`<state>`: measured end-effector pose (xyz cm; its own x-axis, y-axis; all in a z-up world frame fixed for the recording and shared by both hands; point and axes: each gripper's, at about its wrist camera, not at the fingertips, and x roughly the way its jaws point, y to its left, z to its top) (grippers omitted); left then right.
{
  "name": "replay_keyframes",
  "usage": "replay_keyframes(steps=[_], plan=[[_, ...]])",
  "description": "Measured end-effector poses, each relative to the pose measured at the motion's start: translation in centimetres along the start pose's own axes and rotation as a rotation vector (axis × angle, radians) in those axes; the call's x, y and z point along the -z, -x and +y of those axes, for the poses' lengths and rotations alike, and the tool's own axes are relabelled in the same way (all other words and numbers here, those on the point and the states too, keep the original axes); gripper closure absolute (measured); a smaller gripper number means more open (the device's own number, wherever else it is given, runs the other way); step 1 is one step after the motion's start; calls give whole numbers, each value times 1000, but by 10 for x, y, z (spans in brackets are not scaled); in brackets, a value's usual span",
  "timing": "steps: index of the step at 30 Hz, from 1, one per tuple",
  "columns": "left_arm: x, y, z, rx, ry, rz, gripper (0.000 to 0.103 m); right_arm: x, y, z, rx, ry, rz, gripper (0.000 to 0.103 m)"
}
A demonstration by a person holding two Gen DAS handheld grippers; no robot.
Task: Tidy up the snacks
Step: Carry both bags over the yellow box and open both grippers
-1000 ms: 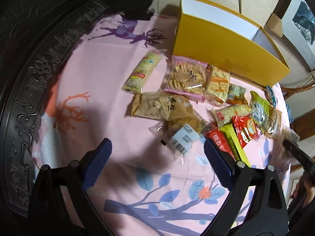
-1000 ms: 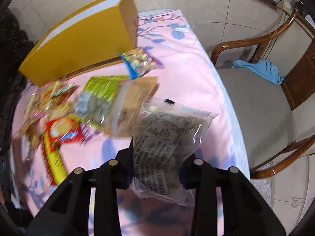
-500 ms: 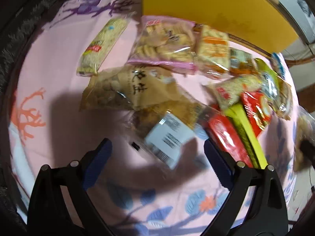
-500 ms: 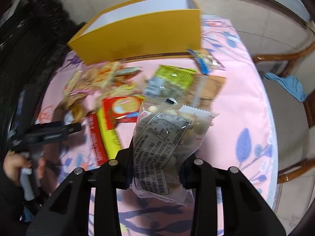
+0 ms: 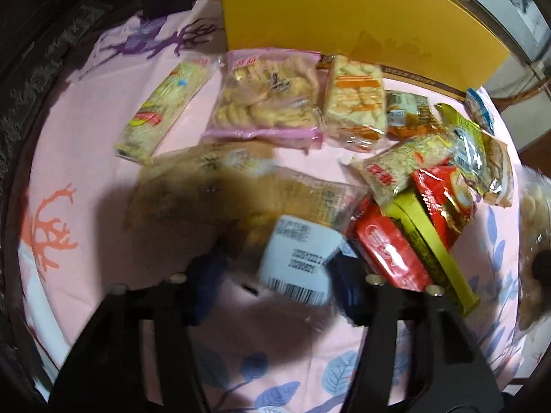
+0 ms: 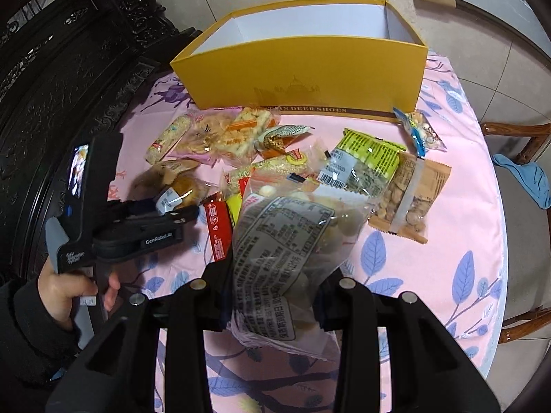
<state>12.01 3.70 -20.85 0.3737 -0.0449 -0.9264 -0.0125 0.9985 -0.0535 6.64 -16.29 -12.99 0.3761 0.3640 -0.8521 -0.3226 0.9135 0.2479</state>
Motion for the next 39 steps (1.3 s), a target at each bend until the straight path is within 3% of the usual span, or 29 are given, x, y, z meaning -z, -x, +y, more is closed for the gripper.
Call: replay_keyframes(steps=[4,11,21,26,32,36,39], plan=[[3,4,-5,18,18,-19,51,-3,-1,4,-3,5,0,67],[13,43,-39,116,-13,-49,51,-5,-4,8,-11,12,-6,67],[-16,69,-56,101,-24,-97,51,-21,5,0,4,-2,-36,67],[-55,97,-50,116,10,-163,51,-65,24,-1,2,14,-114,67],[-143,125,-43,98,24,-261,51,-157,35,-9,37,32,-215,67],[-203,114,-41,81,26,-260,50,-207,21,-19,66,4,-223,67],[-230,100,-41,56,26,-242,47,-230,10,-26,85,-11,-226,63]])
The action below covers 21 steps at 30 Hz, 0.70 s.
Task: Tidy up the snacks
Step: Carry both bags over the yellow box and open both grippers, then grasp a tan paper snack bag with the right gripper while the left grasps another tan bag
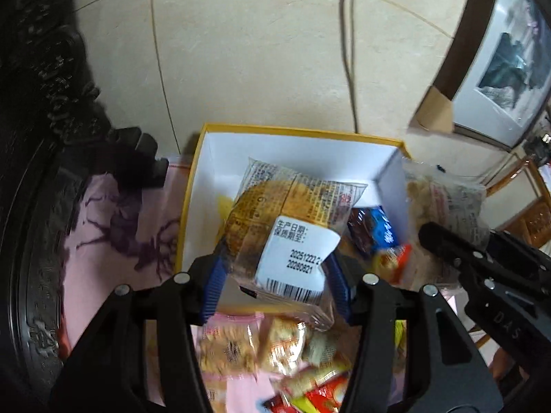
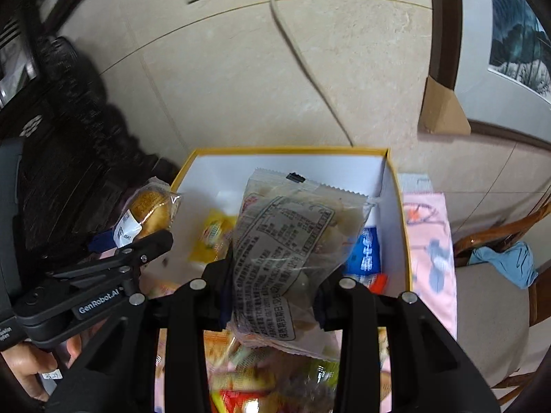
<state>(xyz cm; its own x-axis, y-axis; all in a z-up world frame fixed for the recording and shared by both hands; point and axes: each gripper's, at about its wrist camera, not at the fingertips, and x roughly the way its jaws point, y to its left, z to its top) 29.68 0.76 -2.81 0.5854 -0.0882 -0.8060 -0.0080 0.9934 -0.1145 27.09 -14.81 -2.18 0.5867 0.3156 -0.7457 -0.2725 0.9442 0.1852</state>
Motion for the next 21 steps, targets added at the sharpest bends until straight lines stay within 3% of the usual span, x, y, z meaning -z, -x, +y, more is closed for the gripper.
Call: replay_keyframes(steps=[1,3,5,15,19,21], plan=[[-7,-7,1,-10,12,6,44,-6,-7,-1,7,-5,10,62],[-13,-10,5,-20,36,-6,17,-13,-17,-2,26,-15,22,59],[-15,-7,12,-22,61,-35,11,-17,-22,-4,48,-13,19,56],[-10,16,30,-42,47,-69,9,-9,-12,-10,38,41,-1,51],[23,31,45,-66,67,-63,8,18,9,-15,-25,90,17,50],[46,34,57,-60,118,-48,7,43,18,-18,-43,115,39,44]])
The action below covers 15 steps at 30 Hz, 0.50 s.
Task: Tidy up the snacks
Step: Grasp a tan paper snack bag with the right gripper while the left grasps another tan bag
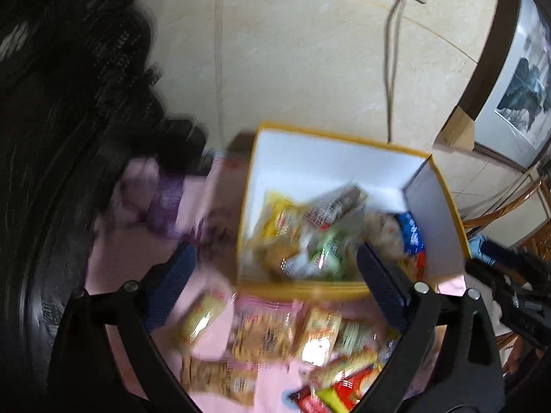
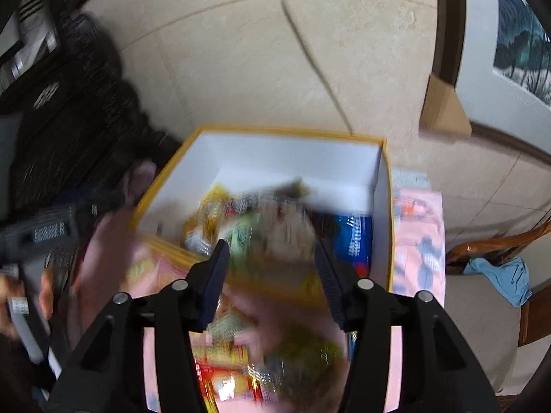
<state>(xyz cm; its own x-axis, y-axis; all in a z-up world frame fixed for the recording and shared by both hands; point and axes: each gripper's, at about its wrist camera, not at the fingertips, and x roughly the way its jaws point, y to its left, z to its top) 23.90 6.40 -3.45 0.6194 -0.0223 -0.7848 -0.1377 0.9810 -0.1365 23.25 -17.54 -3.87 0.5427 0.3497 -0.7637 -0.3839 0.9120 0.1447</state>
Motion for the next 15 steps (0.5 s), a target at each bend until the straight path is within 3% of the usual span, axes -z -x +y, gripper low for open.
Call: replay_keyframes(steps=[3,8,11,15], plan=[[43,3,20,3,74,30,6,55,6,-7,31,-6,42,36],[123,-2,25,22,103,136,6,149,-2,-45,109,-183,128,36],[154,-7,14,21,43,174,6,177,-15,-61,109,-283,186,36],[176,-6,13,22,30,205,6,185,-24,-65,81,-362,170,36]])
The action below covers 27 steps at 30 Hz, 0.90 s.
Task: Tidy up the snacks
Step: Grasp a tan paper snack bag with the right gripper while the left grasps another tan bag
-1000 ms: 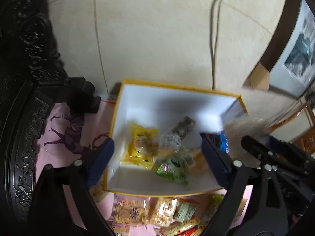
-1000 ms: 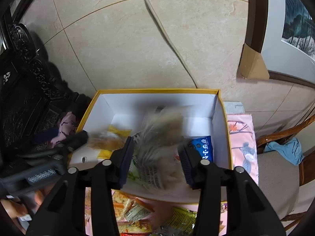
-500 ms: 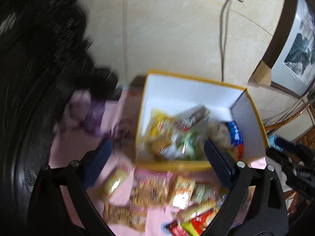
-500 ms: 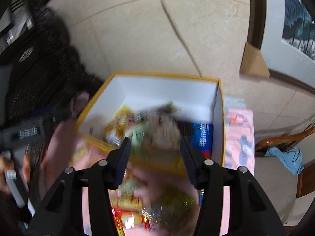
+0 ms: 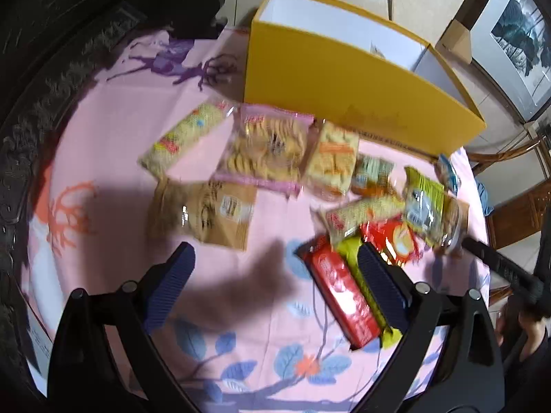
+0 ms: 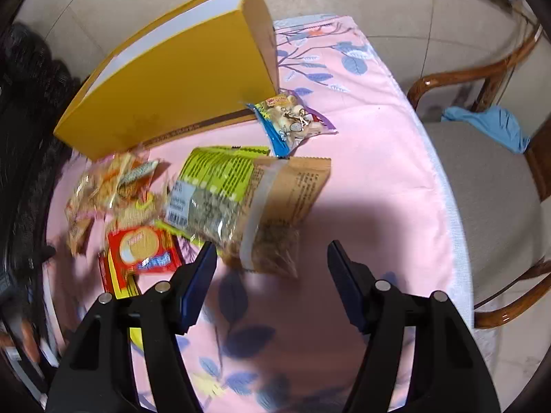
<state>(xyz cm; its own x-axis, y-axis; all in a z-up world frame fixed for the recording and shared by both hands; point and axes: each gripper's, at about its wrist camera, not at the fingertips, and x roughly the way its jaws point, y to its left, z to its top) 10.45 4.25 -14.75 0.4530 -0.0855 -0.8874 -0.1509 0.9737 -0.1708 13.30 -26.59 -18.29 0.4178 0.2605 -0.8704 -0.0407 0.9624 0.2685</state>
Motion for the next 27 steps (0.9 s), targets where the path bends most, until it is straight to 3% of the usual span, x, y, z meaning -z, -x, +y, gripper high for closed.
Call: replay_keyframes(steps=[6,12,14,18,27], plan=[[0,8,12,-32,21,-19,6,-14,-33,8,81,-43,31,38],[-7,9,39,-79,74,-31,6,-16,-39,29,193,81,-21,64],[-8,7,51,-96,99,-20,6,-15,-34,34,192,110,-28,70],[-8,-2,63,-95,116,7,6,-7,-22,35,163,100,-8,71],[-20,-44,43,-98,-19,45,6,28,22,68,8,174,24,71]])
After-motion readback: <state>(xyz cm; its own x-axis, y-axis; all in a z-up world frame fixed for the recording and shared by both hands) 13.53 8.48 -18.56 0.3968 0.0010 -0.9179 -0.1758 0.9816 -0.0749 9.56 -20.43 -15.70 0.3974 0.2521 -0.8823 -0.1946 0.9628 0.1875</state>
